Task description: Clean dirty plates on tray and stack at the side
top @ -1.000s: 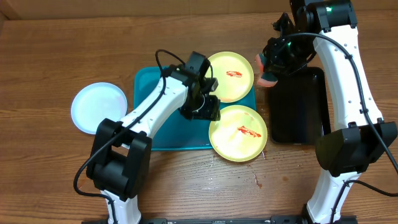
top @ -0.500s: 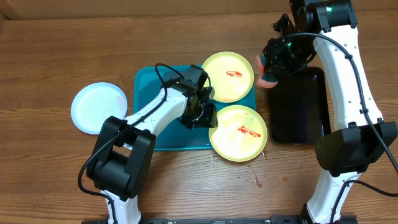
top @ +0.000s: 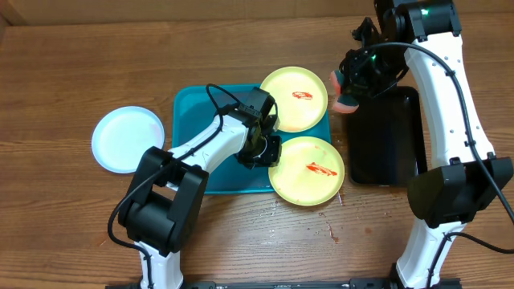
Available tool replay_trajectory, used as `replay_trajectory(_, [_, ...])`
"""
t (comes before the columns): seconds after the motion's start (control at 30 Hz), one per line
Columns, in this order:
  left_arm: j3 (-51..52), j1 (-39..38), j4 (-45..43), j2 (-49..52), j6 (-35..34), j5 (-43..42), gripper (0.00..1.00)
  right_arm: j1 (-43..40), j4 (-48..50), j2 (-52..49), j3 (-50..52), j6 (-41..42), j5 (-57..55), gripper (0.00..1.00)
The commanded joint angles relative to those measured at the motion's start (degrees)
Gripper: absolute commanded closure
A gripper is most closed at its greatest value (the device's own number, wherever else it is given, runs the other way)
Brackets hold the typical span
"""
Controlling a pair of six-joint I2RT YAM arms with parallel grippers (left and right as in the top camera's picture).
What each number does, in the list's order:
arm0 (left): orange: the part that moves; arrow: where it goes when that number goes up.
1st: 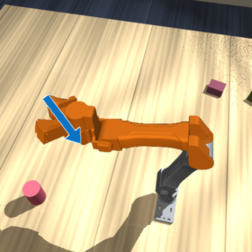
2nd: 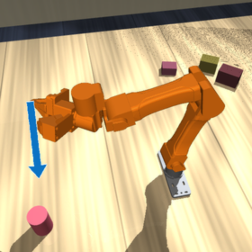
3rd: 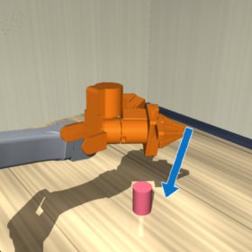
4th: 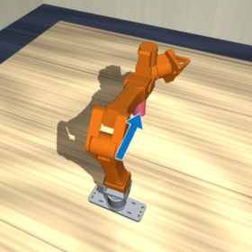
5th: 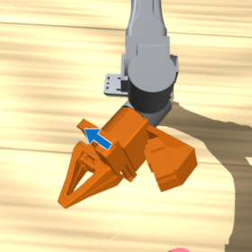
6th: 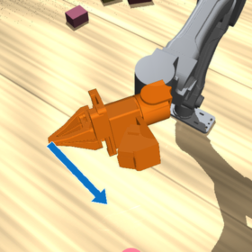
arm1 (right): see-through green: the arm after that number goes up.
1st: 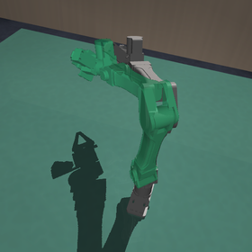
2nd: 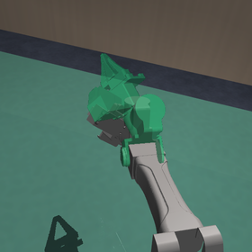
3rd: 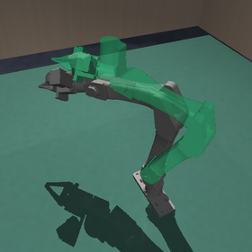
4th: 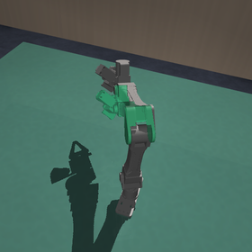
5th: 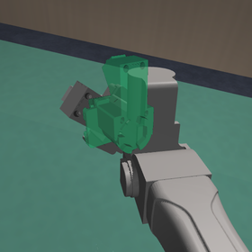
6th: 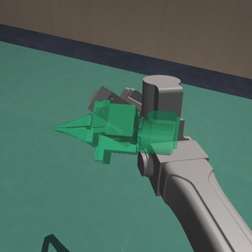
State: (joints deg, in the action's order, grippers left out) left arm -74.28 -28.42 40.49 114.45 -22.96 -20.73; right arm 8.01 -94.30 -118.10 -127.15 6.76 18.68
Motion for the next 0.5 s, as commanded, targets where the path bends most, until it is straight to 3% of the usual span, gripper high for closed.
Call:
replay_trajectory(0.0, [0.1,0.3,0.0,0.7,-0.4,-0.2,0.96,0.2,0.1,2.3,-0.4,-0.9,0.4,0.96])
replay_trajectory(0.27, [-0.2,2.2,1.6,-0.3,-0.2,-3.4,0.96,0.2,0.4,2.3,-0.4,-0.9,0.4,0.96])
replay_trajectory(0.47, [-0.6,5.7,7.8,-5.9,6.4,-1.8,0.96,0.2,1.2,2.3,-0.4,-0.8,1.2,0.96])
